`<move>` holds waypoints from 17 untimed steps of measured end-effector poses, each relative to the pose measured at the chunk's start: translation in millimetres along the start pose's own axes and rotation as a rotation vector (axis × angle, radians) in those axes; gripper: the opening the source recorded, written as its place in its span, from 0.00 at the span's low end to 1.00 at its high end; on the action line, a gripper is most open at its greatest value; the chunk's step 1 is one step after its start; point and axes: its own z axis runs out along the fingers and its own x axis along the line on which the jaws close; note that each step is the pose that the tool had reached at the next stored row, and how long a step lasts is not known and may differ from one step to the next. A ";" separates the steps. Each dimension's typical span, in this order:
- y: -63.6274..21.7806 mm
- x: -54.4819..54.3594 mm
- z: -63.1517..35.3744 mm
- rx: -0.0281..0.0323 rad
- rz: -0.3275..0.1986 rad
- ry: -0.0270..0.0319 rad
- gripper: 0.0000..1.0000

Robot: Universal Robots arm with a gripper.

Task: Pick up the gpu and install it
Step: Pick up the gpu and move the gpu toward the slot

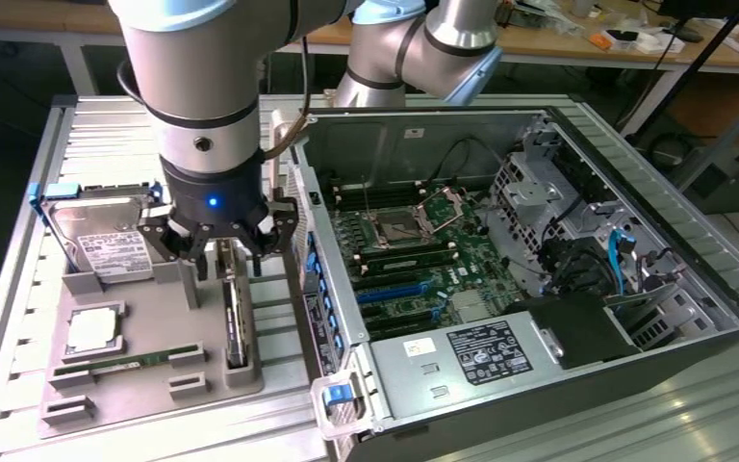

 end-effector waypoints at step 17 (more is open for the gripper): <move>-10.2 0.0 17.6 0.0263 -0.001 0.0006 0.60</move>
